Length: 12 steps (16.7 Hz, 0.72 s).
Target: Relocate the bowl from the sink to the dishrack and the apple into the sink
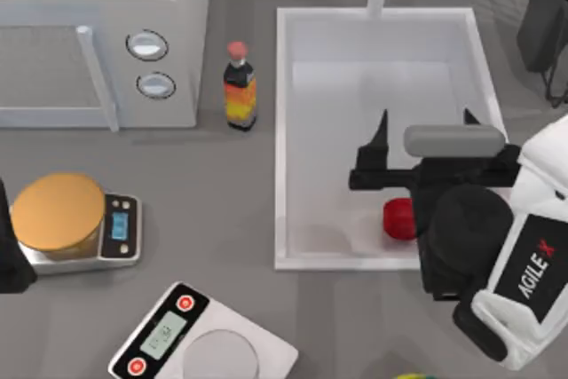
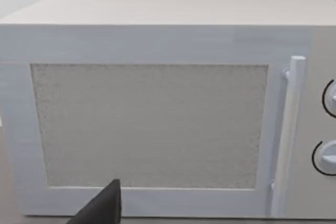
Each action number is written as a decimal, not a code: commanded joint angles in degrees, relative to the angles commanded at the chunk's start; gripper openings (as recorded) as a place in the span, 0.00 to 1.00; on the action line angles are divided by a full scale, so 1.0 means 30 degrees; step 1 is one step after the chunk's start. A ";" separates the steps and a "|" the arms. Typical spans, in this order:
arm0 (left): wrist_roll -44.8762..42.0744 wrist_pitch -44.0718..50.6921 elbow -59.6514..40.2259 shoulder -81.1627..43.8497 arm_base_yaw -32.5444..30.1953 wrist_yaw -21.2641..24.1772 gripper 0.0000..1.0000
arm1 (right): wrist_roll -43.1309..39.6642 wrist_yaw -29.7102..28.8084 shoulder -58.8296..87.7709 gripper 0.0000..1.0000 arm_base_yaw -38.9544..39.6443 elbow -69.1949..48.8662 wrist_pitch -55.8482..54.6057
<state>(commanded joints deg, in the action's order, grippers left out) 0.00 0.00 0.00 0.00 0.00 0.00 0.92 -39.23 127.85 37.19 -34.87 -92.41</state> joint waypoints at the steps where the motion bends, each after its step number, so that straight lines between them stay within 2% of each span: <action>1: 0.0000 0.0000 0.0000 0.0000 0.0000 0.0000 1.00 | 0.0000 0.0000 0.0000 1.00 0.0000 0.0000 0.0000; 7: 0.0000 0.0000 0.0000 0.0000 0.0000 0.0000 1.00 | -0.0012 0.0277 -0.0567 1.00 -0.0250 0.0230 0.0352; 12: 0.0000 0.0000 0.0000 0.0000 0.0000 0.0000 1.00 | -0.0066 0.2080 -0.5316 1.00 -0.1995 0.1874 0.3703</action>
<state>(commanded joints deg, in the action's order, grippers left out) 0.00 0.00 0.00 0.00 0.00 0.00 0.72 -32.99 111.90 31.21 -29.25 -81.31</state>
